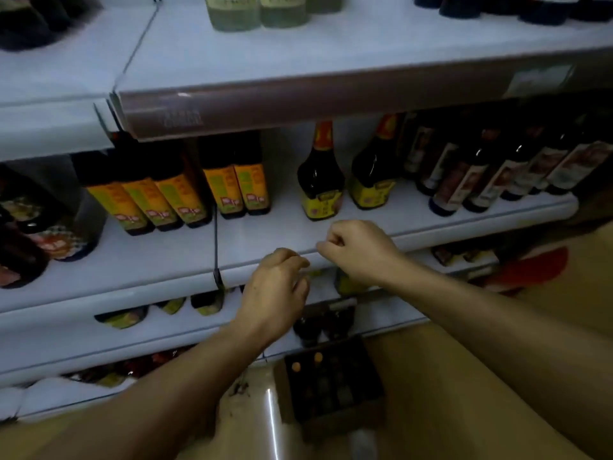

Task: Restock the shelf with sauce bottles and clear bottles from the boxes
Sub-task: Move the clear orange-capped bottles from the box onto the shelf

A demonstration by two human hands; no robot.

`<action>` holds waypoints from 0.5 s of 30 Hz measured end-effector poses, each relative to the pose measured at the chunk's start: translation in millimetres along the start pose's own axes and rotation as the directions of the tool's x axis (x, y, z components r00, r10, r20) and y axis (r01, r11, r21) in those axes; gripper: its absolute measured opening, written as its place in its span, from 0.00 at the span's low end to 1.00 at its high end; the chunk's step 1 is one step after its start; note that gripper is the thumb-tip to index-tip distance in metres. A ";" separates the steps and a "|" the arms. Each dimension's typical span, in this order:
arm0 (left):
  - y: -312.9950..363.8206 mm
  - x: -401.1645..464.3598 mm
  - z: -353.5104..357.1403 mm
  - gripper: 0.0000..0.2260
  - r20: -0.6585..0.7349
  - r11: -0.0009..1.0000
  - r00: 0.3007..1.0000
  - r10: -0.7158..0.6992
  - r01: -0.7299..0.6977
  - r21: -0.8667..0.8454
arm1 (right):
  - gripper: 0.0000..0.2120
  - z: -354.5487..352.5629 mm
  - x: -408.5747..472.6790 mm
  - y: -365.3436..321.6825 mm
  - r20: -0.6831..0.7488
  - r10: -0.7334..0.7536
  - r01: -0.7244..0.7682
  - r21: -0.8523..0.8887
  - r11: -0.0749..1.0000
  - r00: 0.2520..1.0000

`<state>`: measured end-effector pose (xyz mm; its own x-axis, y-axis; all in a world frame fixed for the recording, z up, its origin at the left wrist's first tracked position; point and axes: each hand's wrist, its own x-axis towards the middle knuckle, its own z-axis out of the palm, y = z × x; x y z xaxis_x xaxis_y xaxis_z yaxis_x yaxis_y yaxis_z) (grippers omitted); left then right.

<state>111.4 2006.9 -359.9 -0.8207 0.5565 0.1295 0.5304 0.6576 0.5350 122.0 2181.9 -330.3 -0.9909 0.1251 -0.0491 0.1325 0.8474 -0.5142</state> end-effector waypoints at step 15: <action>-112.2 -90.9 200.2 0.14 0.365 0.934 0.869 -0.335 0.358 0.004 | 0.17 223.8 -46.2 152.0 0.349 0.312 -0.352 0.057 0.934 0.884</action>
<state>169.1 1984.2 -598.8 -0.8131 0.4486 -0.3709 0.2021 0.8151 0.5429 182.8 2189.4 -597.8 -0.8425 0.1949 -0.5023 0.4712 0.7185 -0.5116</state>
